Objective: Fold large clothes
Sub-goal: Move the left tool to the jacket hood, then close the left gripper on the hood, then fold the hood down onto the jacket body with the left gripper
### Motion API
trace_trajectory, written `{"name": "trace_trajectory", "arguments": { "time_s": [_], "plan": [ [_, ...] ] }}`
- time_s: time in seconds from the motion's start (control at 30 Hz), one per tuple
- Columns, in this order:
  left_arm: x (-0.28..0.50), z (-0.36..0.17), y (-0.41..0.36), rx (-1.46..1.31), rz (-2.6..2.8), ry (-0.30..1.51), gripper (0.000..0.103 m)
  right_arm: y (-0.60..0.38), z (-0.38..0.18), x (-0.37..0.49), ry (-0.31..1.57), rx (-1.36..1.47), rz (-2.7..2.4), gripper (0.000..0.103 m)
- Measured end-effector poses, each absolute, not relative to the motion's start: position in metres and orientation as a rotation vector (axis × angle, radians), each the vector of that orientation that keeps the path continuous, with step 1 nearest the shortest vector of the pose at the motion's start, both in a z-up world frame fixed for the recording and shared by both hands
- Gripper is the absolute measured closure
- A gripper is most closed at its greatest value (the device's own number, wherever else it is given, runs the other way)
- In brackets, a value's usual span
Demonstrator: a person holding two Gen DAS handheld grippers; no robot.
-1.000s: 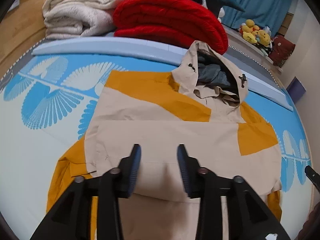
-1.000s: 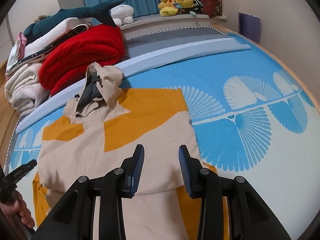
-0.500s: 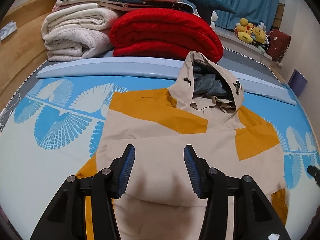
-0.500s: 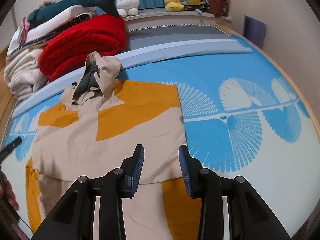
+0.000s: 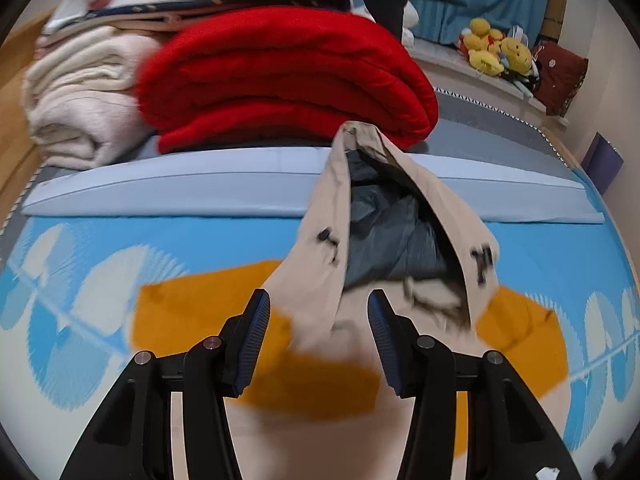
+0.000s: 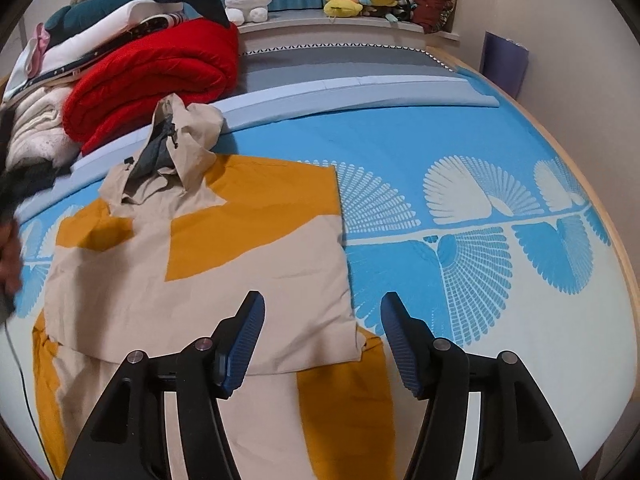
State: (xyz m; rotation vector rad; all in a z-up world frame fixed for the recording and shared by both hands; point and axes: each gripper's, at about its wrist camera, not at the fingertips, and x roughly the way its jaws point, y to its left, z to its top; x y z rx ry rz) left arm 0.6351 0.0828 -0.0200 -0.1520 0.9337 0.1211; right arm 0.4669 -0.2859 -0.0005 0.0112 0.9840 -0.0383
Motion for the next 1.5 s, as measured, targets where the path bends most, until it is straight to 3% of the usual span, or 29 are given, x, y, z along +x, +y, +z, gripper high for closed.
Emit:
{"name": "trace_trajectory", "arguments": {
  "time_s": [0.5,0.57,0.63,0.73,0.93,1.07,1.17,1.27,1.37,1.5],
  "plan": [
    [0.79,-0.088,0.068,-0.094,0.214,0.955,0.056,-0.271,-0.023,0.486,1.025,-0.008,-0.035,0.042],
    [0.798,-0.097,0.069,-0.063,0.237,0.985,0.062,-0.269,-0.024,0.487,1.027,-0.011,-0.031,0.042],
    [0.805,-0.107,0.074,-0.047,0.255,1.039,0.1,-0.268,-0.027,0.487,1.032,-0.016,-0.03,0.042],
    [0.8,-0.104,0.081,-0.047,0.256,1.044,0.1,-0.268,-0.028,0.487,1.042,-0.02,-0.037,0.042],
    [0.722,-0.041,0.062,-0.003,0.091,0.911,0.102,-0.27,-0.012,0.488,1.013,0.018,-0.038,0.042],
    [0.612,0.005,0.041,0.074,-0.055,0.782,0.102,-0.267,0.0,0.481,0.98,0.045,-0.028,0.042],
    [0.51,0.011,0.035,0.126,-0.128,0.729,0.102,-0.265,0.007,0.475,0.958,0.081,-0.015,0.042],
    [0.442,-0.02,0.044,0.122,-0.108,0.812,0.097,-0.263,0.017,0.469,0.919,0.107,-0.003,0.042],
    [0.389,-0.059,0.076,-0.036,0.003,1.015,0.095,-0.262,0.024,0.463,0.88,0.13,0.011,0.042],
    [0.369,-0.055,0.12,-0.308,0.126,1.07,0.095,-0.259,0.027,0.456,0.857,0.165,0.045,0.042]
  ]
}}
